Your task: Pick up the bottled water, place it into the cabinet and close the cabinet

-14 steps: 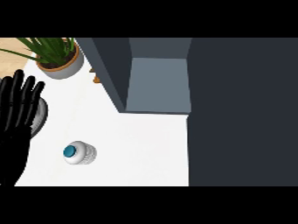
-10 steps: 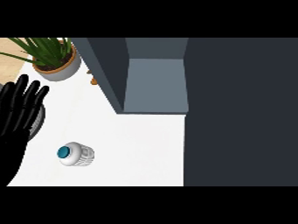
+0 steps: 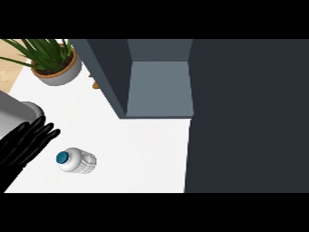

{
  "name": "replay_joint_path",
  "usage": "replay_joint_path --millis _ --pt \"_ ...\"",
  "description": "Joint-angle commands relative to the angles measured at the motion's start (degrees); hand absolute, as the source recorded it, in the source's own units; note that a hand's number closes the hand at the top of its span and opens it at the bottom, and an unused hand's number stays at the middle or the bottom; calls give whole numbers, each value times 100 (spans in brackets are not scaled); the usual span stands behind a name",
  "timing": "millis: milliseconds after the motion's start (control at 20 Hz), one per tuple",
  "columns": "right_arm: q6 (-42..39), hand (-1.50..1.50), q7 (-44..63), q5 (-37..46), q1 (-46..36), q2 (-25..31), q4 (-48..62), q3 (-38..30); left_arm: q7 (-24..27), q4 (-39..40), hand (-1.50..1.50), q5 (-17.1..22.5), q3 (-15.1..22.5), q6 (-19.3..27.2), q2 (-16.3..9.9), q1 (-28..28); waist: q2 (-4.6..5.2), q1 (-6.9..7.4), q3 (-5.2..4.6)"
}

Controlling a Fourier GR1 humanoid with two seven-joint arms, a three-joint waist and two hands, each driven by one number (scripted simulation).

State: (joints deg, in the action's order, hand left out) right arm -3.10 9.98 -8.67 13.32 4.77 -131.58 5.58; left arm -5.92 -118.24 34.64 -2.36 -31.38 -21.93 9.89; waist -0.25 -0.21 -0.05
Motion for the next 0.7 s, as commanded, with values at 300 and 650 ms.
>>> replay_joint_path --millis 300,650 --pt "-395 -150 307 -343 1943 71 -1769 287 -258 -254 -150 920 -915 -976 -600 1068 -17 -24 6" --pt "-367 -150 118 159 2129 -104 -1682 841 -416 -93 -150 425 -950 -894 -152 850 7 -20 4"
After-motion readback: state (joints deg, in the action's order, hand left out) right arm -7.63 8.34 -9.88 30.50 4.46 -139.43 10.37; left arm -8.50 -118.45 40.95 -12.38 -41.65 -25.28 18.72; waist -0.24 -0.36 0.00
